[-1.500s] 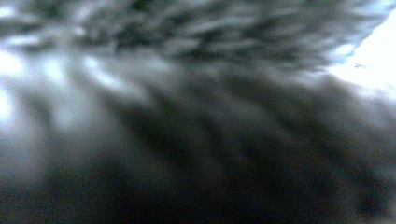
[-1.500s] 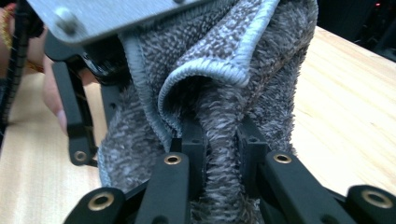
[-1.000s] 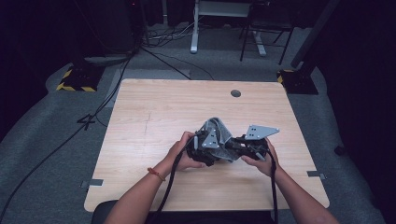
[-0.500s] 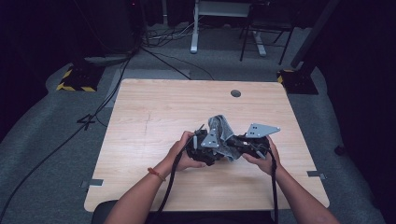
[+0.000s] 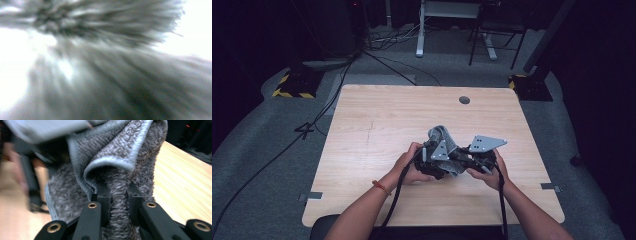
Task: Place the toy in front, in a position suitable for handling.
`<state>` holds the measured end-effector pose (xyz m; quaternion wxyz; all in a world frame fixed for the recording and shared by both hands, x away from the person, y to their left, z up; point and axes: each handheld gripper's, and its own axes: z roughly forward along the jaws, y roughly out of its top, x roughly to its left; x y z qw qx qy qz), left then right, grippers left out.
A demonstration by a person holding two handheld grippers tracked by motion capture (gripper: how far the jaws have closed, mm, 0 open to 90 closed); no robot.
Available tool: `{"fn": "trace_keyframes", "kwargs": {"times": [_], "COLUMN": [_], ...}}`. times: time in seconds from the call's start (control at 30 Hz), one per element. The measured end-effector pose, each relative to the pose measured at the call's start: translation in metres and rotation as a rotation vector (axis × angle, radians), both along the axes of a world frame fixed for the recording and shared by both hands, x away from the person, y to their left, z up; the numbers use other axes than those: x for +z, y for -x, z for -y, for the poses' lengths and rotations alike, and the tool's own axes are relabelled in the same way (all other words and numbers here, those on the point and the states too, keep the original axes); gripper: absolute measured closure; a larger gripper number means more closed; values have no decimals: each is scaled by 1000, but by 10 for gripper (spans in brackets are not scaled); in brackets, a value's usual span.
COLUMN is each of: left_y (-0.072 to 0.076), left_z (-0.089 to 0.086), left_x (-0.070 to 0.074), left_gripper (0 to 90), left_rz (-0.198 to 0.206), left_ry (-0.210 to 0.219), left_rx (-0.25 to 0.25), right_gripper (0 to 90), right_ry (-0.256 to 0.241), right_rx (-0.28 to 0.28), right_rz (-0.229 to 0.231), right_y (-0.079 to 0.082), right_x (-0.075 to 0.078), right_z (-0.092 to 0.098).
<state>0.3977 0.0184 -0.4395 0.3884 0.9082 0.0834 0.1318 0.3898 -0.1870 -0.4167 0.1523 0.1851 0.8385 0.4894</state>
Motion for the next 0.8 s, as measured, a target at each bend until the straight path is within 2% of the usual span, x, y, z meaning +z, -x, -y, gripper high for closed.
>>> {"fn": "trace_keyframes", "kwargs": {"times": [0.07, 0.23, 0.33, 0.37, 0.47, 0.5, 0.53, 0.7, 0.73, 0.8], "left_y": [0, 0, 0, 0, 0, 0, 0, 1, 1, 0], "left_z": [-2, -5, -3, -1, 0, 0, 0, -3, -5, -8], "left_x": [1, 4, 3, 2, 2, 2, 2, 7, 8, 11], "left_gripper": [334, 334, 334, 334, 334, 334, 334, 334, 334, 334], "left_rz": [7, 0, 1, 1, 6, 6, 7, 17, 18, 26], "left_ry": [7, 24, 26, 22, 14, 14, 15, 28, 31, 43], "left_rx": [4, 13, 8, 6, 4, 5, 8, 19, 22, 21], "right_gripper": [776, 776, 775, 775, 774, 774, 774, 775, 775, 775], "right_ry": [6, 0, -24, -38, -50, -32, -32, -20, -5, -2], "right_rx": [-33, -45, -17, 10, 29, 29, 29, -15, -45, -53], "right_rz": [-11, -16, -21, -15, -13, 8, 8, 9, 6, 5], "right_y": [-6, -10, -6, -2, 2, 4, 4, -3, -6, -8], "right_x": [-4, -5, -2, 1, 3, 5, 5, 2, 0, -1], "right_z": [9, 15, 11, 5, 0, -3, -3, 6, 13, 15]}}
